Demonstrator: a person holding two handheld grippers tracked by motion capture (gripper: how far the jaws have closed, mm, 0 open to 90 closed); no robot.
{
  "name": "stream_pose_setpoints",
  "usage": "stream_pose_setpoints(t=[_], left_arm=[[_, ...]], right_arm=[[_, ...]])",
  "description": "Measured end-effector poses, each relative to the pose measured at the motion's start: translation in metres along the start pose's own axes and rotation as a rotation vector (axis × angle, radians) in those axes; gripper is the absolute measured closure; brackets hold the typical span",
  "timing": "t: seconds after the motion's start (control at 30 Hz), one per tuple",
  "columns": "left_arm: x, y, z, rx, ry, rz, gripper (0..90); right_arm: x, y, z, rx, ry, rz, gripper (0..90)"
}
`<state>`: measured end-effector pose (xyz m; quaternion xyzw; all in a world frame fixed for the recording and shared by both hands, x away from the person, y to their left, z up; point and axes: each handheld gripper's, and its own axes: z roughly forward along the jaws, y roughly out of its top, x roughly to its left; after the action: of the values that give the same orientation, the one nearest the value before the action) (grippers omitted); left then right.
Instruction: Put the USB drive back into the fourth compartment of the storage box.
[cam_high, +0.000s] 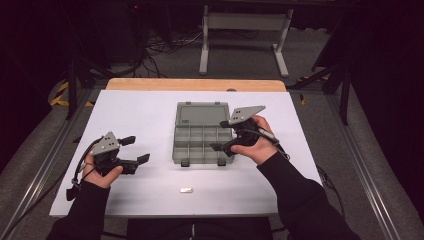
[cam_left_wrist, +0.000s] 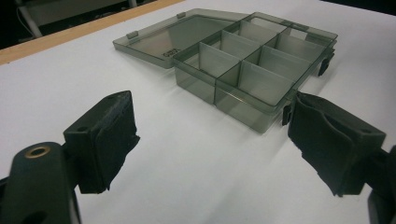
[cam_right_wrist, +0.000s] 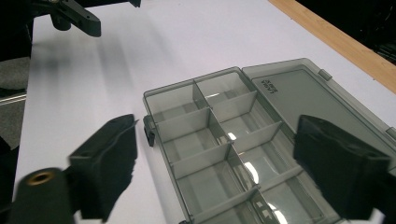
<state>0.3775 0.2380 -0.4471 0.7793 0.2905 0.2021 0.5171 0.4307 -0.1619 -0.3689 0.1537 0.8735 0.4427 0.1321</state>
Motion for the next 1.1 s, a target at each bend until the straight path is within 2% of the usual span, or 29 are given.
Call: stream_pose_setpoints(t=[0.1,0.13,0.27,0.47,0.67,0.73,0.9,1.0,1.1], left_arm=[[0.0,0.0,0.0,0.0,-0.001,0.0,16.2],[0.0,0.0,0.0,0.001,0.001,0.001,16.2],[0.0,0.0,0.0,-0.001,-0.001,-0.001,16.2],[0.0,0.0,-0.001,-0.002,-0.002,0.0,16.1],[0.0,0.0,-0.001,-0.001,-0.004,-0.001,16.1],[0.0,0.0,-0.001,-0.002,-0.007,-0.002,16.1],[0.0,0.0,-0.001,-0.003,-0.005,0.002,16.1],[0.0,0.0,-0.001,-0.001,-0.005,0.003,16.1],[0.0,0.0,-0.001,0.0,-0.008,0.002,16.0]], right_arm=[[0.008,0.002,0.002,0.0,0.007,-0.009,11.9],[0.013,0.003,0.004,0.011,0.011,-0.026,12.3],[0.019,0.004,0.008,0.022,0.027,-0.044,12.8],[0.033,0.005,0.02,0.015,0.095,-0.079,15.8],[0.044,0.005,0.03,0.034,0.136,-0.1,18.9],[0.049,0.005,0.034,0.037,0.168,-0.087,19.0],[0.055,0.005,0.041,0.066,0.192,-0.094,22.5],[0.062,0.003,0.049,0.11,0.217,-0.111,26.5],[0.064,0.002,0.053,0.133,0.222,-0.117,27.8]])
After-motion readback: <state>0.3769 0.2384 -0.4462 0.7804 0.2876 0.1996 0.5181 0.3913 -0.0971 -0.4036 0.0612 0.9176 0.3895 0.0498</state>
